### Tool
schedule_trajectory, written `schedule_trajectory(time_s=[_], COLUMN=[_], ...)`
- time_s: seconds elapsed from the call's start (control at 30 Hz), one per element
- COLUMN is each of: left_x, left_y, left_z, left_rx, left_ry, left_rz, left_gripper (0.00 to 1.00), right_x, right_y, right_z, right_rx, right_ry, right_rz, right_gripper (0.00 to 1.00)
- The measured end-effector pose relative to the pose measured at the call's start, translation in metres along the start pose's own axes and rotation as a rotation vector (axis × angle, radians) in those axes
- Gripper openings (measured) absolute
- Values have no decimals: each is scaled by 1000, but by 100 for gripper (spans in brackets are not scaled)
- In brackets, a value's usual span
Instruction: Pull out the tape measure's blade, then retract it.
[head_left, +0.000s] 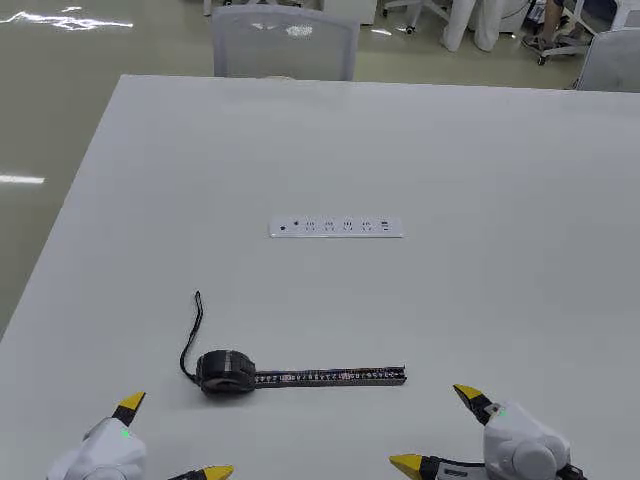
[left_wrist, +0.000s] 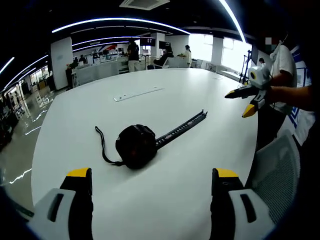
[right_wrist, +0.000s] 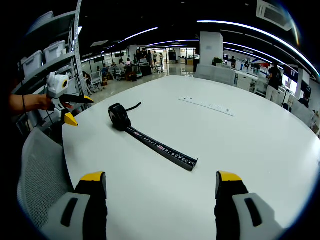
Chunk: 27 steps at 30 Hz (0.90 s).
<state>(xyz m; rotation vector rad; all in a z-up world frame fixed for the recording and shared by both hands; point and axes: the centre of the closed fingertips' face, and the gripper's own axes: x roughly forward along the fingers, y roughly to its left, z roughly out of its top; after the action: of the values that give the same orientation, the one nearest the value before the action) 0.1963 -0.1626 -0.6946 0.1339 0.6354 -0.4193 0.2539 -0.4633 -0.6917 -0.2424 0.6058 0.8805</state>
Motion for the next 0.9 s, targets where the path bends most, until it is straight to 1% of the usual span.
schedule_trajectory(time_s=[0.1,0.17,0.3,0.4,0.53,0.6,0.63,0.7,0.8,0.9], left_x=[1,2,3,5,10,12,13,15,19,22], left_y=[1,4,10,11,10,9,8,7,7,8], left_z=[2,3,5,6,8,10,14,16,17,16], left_rx=[-6,-21,-62,-65,-64,-73,-84,-89,-96,-109], left_ry=[-4,-10,-18,-15,-11,-21,-35,-43,-54,-50], left_rz=[21,39,88,109,132,136,143,160,184,210], left_gripper=[99,99,99,99,99,99,99,99,99,99], right_x=[0,1,2,3,5,6,7,8,10,11], right_y=[0,-1,-2,-2,-1,-1,-1,-1,-2,-2], right_z=[0,2,0,-2,-3,-3,-3,-3,-3,0], right_rx=[1,-9,-7,-6,-10,-18,-20,-24,-39,-54], right_ry=[-2,-17,-12,-9,-7,-6,-8,-5,-5,-13], right_rz=[0,-4,-3,-1,7,10,13,16,26,36], right_gripper=[91,91,90,90,90,89,89,88,88,87])
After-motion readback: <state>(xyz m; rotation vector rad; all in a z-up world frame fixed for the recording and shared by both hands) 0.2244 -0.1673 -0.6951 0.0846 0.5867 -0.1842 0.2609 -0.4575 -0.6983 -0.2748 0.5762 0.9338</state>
